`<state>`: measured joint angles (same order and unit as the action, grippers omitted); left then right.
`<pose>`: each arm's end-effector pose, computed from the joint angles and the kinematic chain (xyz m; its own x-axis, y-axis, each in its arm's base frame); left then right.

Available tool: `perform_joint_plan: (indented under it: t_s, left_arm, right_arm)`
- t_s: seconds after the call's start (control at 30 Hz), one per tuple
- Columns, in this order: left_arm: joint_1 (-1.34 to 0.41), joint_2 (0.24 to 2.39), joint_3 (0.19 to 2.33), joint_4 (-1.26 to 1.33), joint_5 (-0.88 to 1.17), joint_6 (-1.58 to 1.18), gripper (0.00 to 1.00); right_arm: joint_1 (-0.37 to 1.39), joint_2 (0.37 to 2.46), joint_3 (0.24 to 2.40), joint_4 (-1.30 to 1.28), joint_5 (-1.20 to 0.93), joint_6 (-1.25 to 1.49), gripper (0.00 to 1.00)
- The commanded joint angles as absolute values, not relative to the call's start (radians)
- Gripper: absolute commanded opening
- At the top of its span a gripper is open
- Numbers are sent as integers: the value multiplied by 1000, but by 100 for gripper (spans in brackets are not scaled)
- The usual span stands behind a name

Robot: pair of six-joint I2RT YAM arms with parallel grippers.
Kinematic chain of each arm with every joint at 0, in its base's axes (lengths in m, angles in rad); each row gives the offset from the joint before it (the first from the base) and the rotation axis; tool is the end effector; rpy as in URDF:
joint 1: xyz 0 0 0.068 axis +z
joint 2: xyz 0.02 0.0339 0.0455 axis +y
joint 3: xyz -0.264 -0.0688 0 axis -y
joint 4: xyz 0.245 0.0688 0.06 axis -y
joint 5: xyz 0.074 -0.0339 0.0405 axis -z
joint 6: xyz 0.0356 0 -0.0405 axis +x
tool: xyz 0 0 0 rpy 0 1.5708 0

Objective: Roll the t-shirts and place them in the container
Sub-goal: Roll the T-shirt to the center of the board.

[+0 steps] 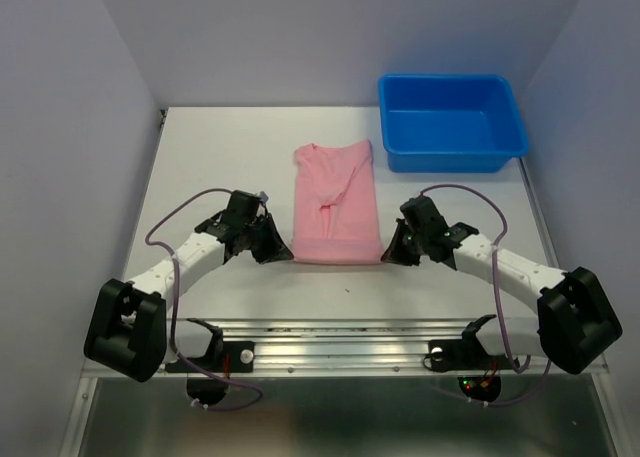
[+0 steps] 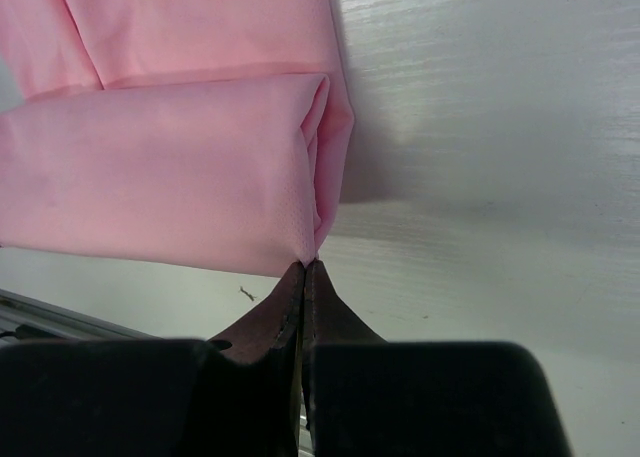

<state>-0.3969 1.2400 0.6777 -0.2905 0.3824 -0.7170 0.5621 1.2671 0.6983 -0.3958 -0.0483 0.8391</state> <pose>0.2198 -0.1065 0.2027 -0.9080 -0.2805 -0.3112 -0.0154 0.7648 -0.6441 0.2040 0.1305 0.1940 -0.8780 0.3253 -0.3511 0.1462 0.8808 0.4504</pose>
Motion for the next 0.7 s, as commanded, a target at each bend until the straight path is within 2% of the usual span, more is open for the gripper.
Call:
perform_joint_plan:
  t_s: [0.0,0.67]
  left_arm:
    - [-391,1250,733,-313,385,-715,0]
    - [-360,1364,864,-337,393,-673,0]
  right_arm:
    - [555,1276,756,-429,-20,836,1]
    - [555,1425,934,-457,40,785,1]
